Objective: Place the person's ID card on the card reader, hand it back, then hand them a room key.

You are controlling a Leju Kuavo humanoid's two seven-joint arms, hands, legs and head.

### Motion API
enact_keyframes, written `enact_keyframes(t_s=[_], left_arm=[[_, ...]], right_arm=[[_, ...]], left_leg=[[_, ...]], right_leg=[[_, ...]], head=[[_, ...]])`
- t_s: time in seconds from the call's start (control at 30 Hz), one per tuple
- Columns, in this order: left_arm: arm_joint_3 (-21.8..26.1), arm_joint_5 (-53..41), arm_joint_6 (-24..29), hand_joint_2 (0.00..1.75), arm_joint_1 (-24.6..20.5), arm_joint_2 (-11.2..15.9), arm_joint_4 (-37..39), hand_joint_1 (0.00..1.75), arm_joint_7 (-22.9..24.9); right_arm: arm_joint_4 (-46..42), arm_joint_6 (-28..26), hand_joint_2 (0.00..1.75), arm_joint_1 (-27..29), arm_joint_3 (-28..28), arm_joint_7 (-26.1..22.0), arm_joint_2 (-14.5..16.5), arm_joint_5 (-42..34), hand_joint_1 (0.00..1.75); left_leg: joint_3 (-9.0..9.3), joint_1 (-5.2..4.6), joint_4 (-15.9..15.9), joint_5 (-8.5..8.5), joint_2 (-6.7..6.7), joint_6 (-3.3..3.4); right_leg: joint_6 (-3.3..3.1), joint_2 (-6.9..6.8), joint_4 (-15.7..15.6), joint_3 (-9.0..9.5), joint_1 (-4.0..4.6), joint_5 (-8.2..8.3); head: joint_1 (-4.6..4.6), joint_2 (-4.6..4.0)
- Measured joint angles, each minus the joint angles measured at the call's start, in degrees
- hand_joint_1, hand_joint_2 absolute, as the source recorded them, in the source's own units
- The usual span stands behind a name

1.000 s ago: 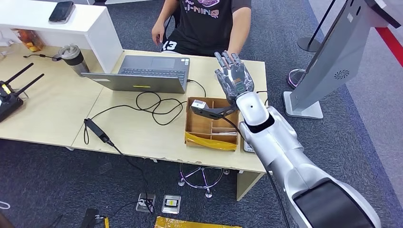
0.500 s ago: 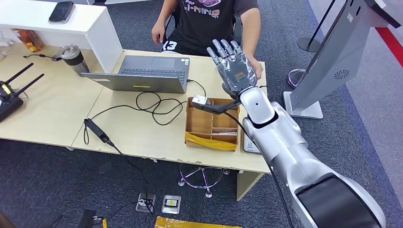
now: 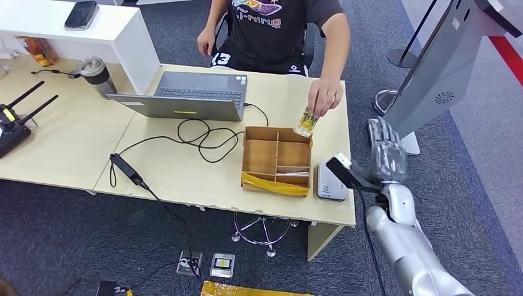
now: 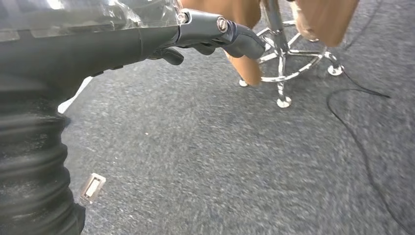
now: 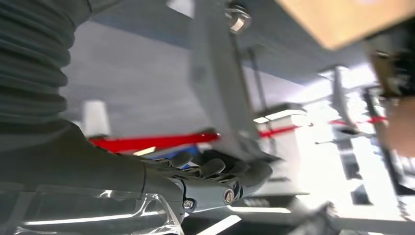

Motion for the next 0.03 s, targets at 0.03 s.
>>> enact_keyframes(t_s=[0.03], left_arm=[[0.00,0.09,0.16,1.75,0.05,-0.01,0.00,0.00,0.18]], right_arm=[[0.00,0.05,1.75,0.99,-0.72,-0.40,-0.72,-1.10,0.00]], left_leg=[[-0.01,-0.01,0.00,-0.02,0.01,0.01]], right_leg=[[0.00,0.01,0.00,-0.01,-0.01,0.00]], head=[[-0.01,0.00]])
